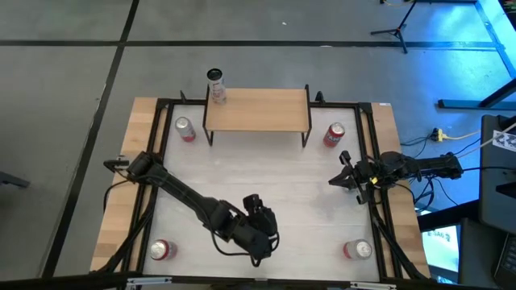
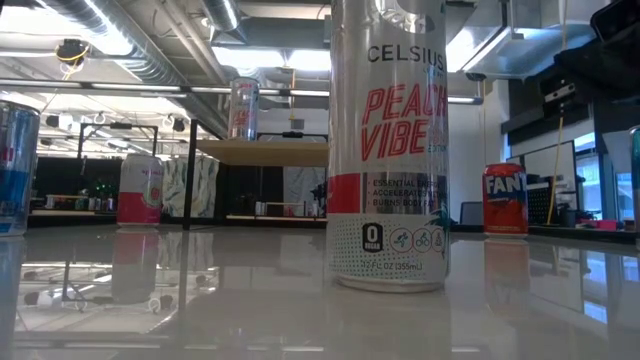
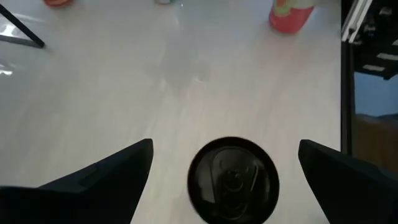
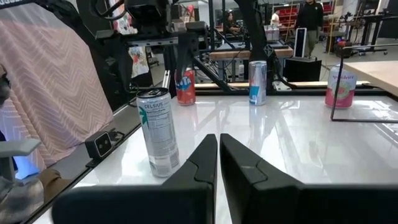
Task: Place canned beverage on shelf
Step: Put the peach soda can on the shelf
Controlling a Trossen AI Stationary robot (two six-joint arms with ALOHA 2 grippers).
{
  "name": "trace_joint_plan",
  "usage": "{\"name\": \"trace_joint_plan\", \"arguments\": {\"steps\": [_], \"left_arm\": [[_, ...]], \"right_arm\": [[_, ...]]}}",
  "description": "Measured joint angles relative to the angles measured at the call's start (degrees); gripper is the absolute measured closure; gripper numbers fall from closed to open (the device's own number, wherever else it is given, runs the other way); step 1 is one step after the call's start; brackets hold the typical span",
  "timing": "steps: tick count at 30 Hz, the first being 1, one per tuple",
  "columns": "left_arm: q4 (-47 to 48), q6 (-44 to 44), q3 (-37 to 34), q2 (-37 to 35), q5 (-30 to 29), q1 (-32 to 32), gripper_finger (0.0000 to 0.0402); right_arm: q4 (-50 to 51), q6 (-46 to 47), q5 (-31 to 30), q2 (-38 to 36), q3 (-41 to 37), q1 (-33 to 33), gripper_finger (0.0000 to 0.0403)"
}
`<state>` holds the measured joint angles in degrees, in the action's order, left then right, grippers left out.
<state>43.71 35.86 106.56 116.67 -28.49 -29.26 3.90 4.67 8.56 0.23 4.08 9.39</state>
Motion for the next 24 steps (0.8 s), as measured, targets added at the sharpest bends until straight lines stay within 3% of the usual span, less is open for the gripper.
{"name": "trace_joint_plan", "arguments": {"steps": [15, 19, 24], "left_arm": [[0.8, 2.9, 0.0, 4.1, 3.1, 0.0, 0.0014], [0.8, 1.2, 0.0, 4.0, 3.1, 0.0, 0.0047], [2.2, 0.4, 0.0, 4.0, 3.2, 0.0, 0.0120]], "right_arm": [[0.5, 0.2, 0.0, 0.0, 0.0, 0.0, 0.0384], [0.5, 0.2, 0.0, 0.0, 0.0, 0.0, 0.0384], [0.5, 0.2, 0.0, 0.0, 0.0, 0.0, 0.0384]]}}
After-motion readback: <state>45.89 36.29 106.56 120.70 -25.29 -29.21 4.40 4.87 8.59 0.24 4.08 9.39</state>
